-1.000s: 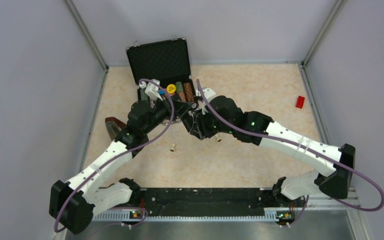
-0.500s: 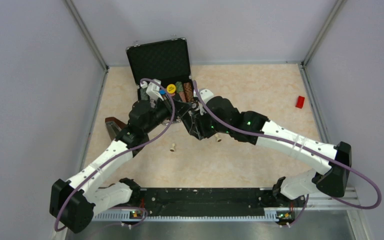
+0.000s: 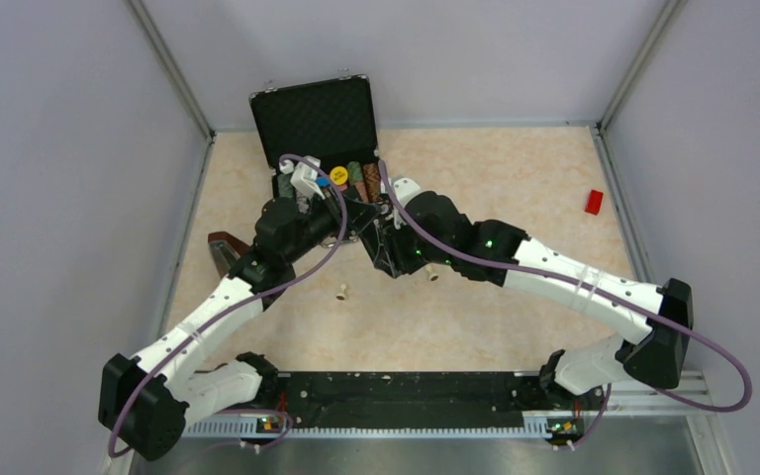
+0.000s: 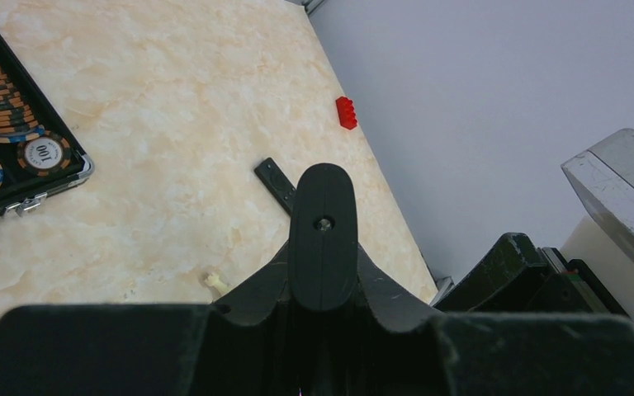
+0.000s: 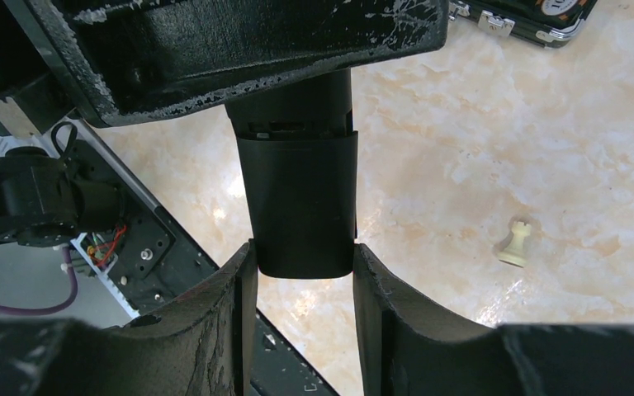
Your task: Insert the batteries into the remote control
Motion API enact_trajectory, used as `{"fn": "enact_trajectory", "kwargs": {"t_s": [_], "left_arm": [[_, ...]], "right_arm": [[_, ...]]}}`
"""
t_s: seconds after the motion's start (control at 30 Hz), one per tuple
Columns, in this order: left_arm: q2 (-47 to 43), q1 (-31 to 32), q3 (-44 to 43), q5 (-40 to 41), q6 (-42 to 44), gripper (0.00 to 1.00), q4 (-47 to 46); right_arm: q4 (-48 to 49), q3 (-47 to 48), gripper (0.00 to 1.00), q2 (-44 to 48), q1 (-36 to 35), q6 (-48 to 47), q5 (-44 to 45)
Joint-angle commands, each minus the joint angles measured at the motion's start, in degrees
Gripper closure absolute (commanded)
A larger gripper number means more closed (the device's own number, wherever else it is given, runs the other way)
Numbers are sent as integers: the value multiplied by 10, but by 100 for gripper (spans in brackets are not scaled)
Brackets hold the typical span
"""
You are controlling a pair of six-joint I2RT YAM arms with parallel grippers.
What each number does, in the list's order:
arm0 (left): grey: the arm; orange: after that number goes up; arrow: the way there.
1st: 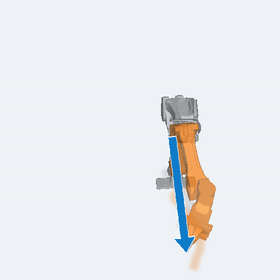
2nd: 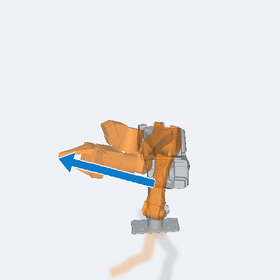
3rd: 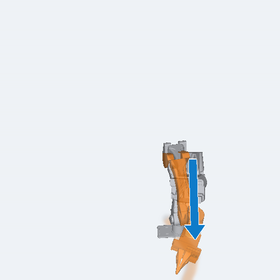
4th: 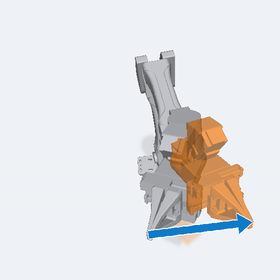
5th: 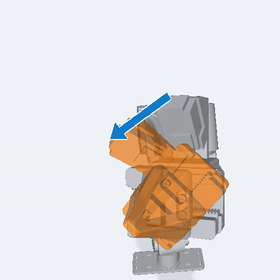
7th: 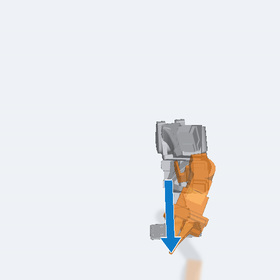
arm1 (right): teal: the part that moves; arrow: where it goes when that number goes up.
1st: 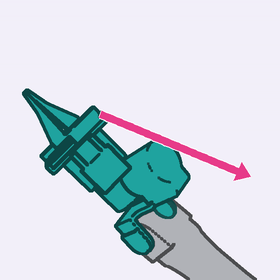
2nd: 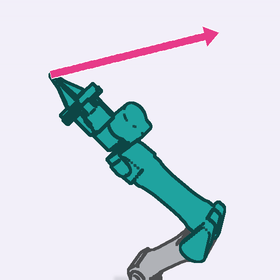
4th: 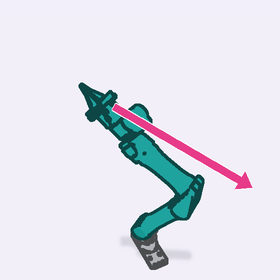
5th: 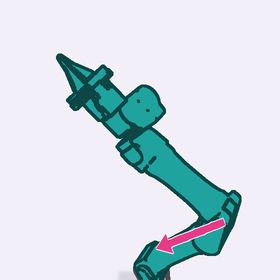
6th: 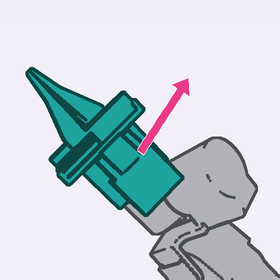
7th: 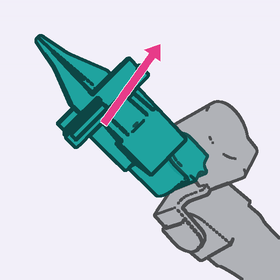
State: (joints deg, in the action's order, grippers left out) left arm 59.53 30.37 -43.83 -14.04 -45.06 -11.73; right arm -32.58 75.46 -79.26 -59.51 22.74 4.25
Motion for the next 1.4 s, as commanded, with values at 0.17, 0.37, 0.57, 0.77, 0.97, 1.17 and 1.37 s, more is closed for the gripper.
{"fn": "enact_trajectory", "kwargs": {"t_s": [0.17, 0.37, 0.57, 0.77, 0.97, 1.17, 1.37], "left_arm": [[3, 3, -26, -33, -3, 100, -26], [4, 4, -31, -34, -10, 100, -19], [2, 4, -41, -18, -21, 100, -7], [5, 4, -48, -17, -32, 100, -1], [6, 4, -53, -24, -47, 100, 2], [5, 4, -62, -34, -61, 100, 11], [4, 4, -63, -41, -73, 100, 15]], "right_arm": [[18, 33, 69, -4, -6, 8, 11], [17, 36, 69, -7, -6, 8, 6], [16, 37, 68, -11, -6, 6, -8], [8, 36, 67, -17, -6, 6, -6], [1, 43, 66, -27, -6, 11, 6], [-13, 60, 64, -39, -5, 21, 29], [-23, 76, 62, -51, -5, 28, 40]]}}
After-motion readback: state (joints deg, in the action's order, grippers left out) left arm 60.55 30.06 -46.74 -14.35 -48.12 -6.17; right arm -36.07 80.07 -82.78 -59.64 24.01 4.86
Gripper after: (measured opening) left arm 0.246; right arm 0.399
